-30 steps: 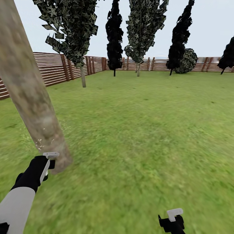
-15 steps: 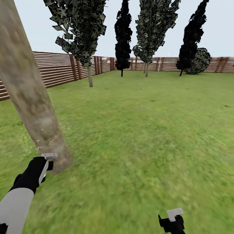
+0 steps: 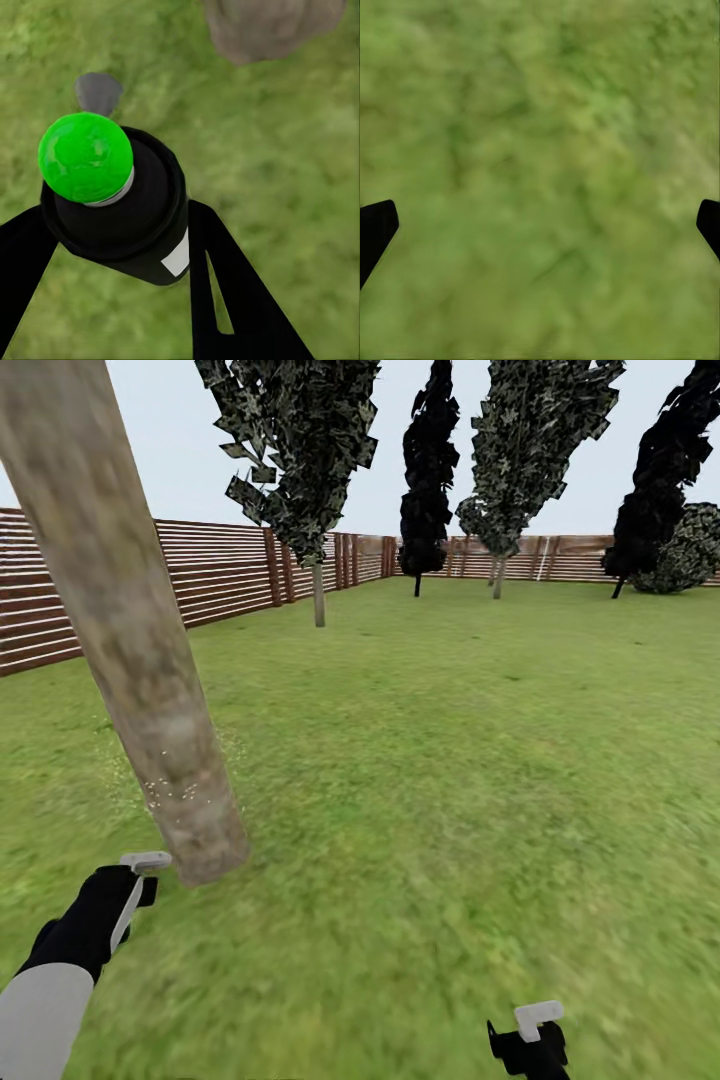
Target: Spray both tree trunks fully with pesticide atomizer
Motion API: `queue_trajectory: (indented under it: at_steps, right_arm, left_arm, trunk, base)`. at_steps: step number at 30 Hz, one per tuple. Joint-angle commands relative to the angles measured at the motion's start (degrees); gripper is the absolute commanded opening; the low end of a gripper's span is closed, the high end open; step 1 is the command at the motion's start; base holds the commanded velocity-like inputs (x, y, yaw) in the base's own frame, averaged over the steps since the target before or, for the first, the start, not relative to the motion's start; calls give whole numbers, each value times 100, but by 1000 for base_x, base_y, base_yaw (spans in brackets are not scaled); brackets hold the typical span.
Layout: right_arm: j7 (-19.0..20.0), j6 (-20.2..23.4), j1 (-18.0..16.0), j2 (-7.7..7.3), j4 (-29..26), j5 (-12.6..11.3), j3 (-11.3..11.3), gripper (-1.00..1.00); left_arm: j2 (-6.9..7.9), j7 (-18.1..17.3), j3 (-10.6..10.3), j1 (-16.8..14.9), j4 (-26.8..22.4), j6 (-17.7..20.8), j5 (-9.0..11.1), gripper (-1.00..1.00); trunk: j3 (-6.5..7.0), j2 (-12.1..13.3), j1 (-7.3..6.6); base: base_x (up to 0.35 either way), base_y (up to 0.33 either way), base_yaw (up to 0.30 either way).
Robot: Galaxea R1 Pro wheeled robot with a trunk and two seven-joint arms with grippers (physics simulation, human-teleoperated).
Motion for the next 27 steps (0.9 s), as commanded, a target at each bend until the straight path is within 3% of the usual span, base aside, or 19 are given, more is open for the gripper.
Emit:
queue_trajectory:
  at_steps: [1, 7, 10, 13, 16, 18, 20, 22, 24, 27]
  right_arm:
    - [-53, -7, -3, -1, 5, 58, 19, 100]
    - [-49, -7, -3, -1, 5, 58, 19, 100]
    - [-51, -7, -3, -1, 5, 58, 19, 100]
    - [-50, -7, -3, -1, 5, 58, 19, 100]
    - [-48, -7, -3, -1, 5, 58, 19, 100]
    - [-50, -7, -3, -1, 5, 58, 19, 100]
    - [-50, -7, -3, -1, 5, 58, 19, 100]
    - [-51, -7, -3, -1, 5, 58, 19, 100]
    - [-49, -7, -4, -1, 5, 58, 19, 100]
    - [-54, -7, -3, -8, 5, 58, 19, 100]
  left_arm:
    - [-8, -28, 0, 7, -5, -24, -61, -100]
    - [-94, -64, -39, -109, -230, 9, -3, -100]
    - [-103, -73, -42, -568, -394, 360, 9, -100]
    - [-17, -107, -39, -975, -423, 638, 12, -100]
    - [22, -115, -49, -992, -429, 644, -37, -100]
    - [131, -143, -58, -985, -428, 651, -9, -100]
    - [170, -477, -83, -981, -434, 628, -7, -100]
    - [147, -923, -278, -985, -428, 613, -28, -100]
    - [149, -994, -495, -988, -427, 597, -36, -100]
    - [234, -1004, -516, -981, -365, 584, -59, -100]
  trunk:
    - [-5, -2, -1]
    - [-5, -2, -1]
    - [-5, -2, -1]
    - [-5, -2, -1]
    - [-5, -2, -1]
    - [-5, -2, -1]
    - [-5, -2, -1]
    - [-5, -2, -1]
    - [-5, -2, -1]
    - [-5, -2, -1]
  base:
    - [0, 0, 274]
    - [0, 0, 55]
    - [0, 0, 0]
    - [0, 0, 0]
    - [0, 0, 0]
    - [0, 0, 0]
    - [0, 0, 0]
    - [0, 0, 0]
    - [0, 0, 0]
    - [0, 0, 0]
